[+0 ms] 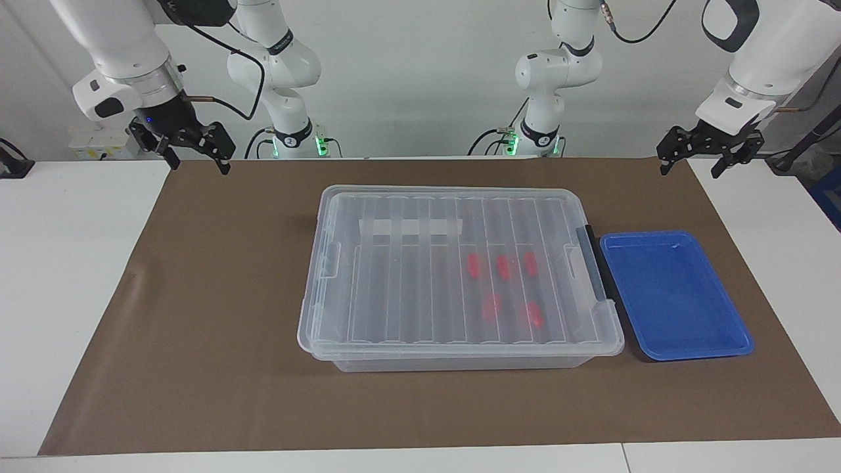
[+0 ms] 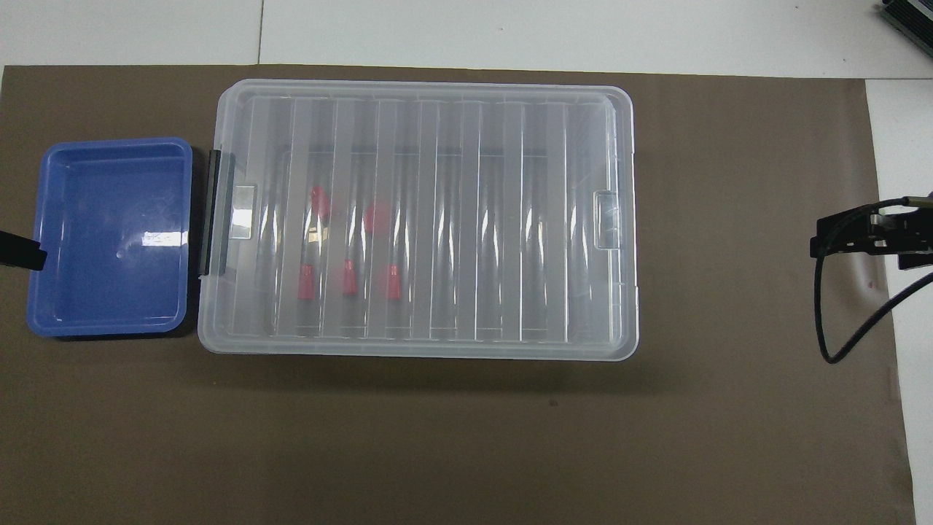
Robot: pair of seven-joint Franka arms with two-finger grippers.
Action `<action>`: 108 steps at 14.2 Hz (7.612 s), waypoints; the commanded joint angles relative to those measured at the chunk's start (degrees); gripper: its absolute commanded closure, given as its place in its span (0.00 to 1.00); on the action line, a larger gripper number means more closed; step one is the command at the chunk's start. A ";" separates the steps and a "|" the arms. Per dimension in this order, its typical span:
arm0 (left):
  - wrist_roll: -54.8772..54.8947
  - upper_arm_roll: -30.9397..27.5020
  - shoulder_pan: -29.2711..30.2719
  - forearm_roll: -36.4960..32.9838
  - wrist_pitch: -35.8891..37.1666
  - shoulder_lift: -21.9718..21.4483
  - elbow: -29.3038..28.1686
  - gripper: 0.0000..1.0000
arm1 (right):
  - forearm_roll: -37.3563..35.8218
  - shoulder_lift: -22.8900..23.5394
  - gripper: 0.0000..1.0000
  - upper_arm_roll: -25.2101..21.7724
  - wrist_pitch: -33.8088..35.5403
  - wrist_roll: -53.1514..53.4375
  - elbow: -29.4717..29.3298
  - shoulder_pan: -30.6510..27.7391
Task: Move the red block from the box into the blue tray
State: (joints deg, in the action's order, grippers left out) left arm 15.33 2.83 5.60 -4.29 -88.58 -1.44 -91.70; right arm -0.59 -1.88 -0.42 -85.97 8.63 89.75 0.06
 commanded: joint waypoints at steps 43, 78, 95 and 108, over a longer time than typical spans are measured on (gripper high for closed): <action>-15.03 0.60 -7.17 3.15 -3.95 -2.34 -3.48 0.00 | -5.38 12.95 0.02 11.15 -26.71 3.34 10.97 0.29; -64.90 0.42 -24.50 -6.87 -39.38 23.32 -6.64 0.00 | -4.07 4.09 0.02 -0.12 -18.02 -14.47 10.09 -0.85; -64.90 0.25 -22.83 -7.75 -54.32 25.69 -15.52 0.01 | 0.33 0.13 0.00 4.38 -1.66 -0.89 0.24 -4.02; -64.55 0.25 -21.86 -9.51 -54.07 26.58 -14.91 1.00 | 0.77 -0.23 0.00 0.33 -1.48 -1.25 1.39 -0.94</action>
State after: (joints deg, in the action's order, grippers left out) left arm -48.42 2.91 -16.65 -12.28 -142.72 24.97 -106.48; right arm -0.33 -1.75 0.15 -87.84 6.54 90.16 -1.09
